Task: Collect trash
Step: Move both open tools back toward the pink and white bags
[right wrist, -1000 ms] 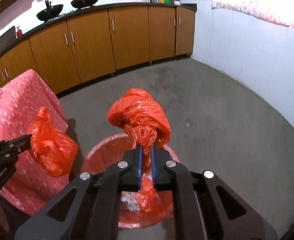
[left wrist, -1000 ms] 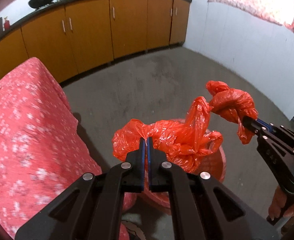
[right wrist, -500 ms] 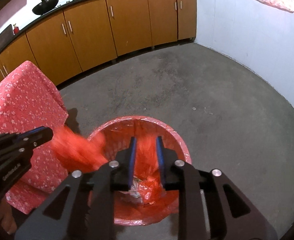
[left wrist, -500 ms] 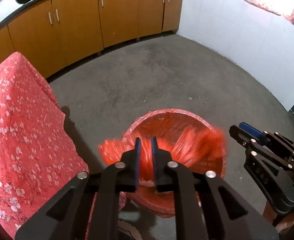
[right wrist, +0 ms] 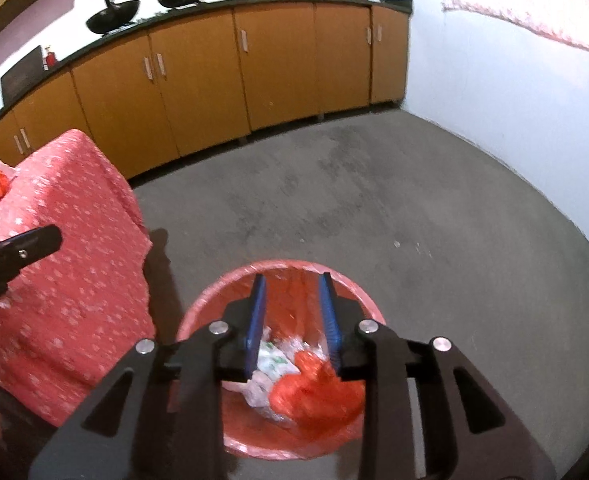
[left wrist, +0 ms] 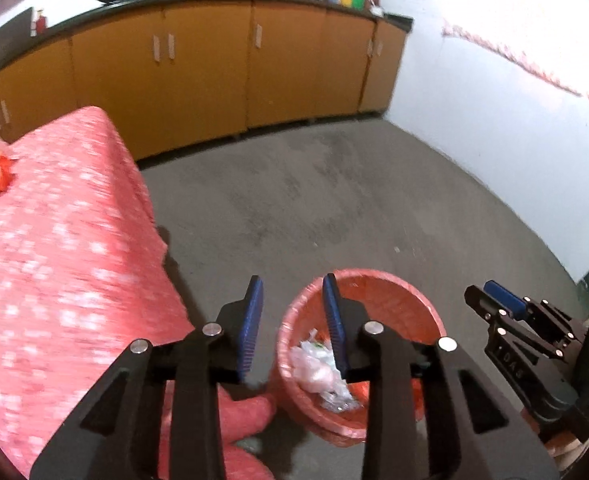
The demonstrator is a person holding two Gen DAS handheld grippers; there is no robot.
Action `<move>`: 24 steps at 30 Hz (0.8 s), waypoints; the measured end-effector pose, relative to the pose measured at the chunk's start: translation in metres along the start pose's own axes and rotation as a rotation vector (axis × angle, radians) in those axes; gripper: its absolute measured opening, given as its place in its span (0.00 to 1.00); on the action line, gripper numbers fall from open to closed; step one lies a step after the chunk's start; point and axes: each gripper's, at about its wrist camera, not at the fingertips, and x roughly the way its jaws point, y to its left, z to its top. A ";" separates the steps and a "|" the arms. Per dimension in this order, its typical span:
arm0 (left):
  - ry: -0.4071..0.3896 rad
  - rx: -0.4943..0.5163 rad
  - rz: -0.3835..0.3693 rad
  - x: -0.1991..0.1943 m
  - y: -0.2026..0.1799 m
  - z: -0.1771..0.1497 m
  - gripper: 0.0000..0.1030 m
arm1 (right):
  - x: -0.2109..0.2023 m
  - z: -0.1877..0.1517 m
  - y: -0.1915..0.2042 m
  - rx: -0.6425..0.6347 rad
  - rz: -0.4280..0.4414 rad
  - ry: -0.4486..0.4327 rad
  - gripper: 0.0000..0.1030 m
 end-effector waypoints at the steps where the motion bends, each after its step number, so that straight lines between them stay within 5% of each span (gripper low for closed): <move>1: -0.014 -0.014 0.015 -0.009 0.011 0.002 0.31 | -0.002 0.004 0.007 -0.009 0.010 -0.006 0.28; 7: -0.074 -0.094 0.122 -0.051 0.080 0.009 0.36 | -0.016 0.034 0.063 -0.074 0.094 -0.045 0.30; 20: -0.192 -0.261 0.503 -0.123 0.280 0.011 0.53 | -0.045 0.092 0.251 -0.231 0.393 -0.108 0.30; 24: -0.194 -0.294 0.524 -0.121 0.317 0.015 0.56 | -0.046 0.099 0.306 -0.279 0.443 -0.132 0.30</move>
